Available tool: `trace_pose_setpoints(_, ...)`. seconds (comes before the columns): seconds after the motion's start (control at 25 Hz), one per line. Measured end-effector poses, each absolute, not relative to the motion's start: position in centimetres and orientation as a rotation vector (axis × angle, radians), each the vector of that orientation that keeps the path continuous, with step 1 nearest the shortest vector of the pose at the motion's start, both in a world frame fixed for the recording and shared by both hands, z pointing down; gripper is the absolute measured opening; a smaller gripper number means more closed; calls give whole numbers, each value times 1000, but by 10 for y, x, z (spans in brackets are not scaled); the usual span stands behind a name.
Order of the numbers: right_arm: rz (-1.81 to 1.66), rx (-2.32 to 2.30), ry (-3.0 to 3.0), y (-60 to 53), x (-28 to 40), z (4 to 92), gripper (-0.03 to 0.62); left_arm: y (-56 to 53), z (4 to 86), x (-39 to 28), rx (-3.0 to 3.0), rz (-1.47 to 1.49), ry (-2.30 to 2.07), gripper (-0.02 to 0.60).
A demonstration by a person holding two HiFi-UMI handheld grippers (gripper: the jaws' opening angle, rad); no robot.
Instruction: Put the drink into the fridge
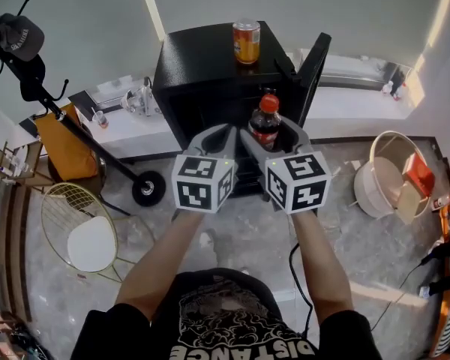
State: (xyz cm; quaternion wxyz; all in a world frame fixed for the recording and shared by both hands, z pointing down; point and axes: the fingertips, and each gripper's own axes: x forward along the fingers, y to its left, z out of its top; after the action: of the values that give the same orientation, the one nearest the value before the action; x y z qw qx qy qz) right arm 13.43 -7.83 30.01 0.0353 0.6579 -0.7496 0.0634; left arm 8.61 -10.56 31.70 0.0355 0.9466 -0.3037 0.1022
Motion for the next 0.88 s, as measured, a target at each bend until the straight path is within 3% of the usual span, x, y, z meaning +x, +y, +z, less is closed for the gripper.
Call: trace_pose_setpoints(0.88,246,2214,-2157,-152,165,446,308,-189,442,115,2914,412,-806,5)
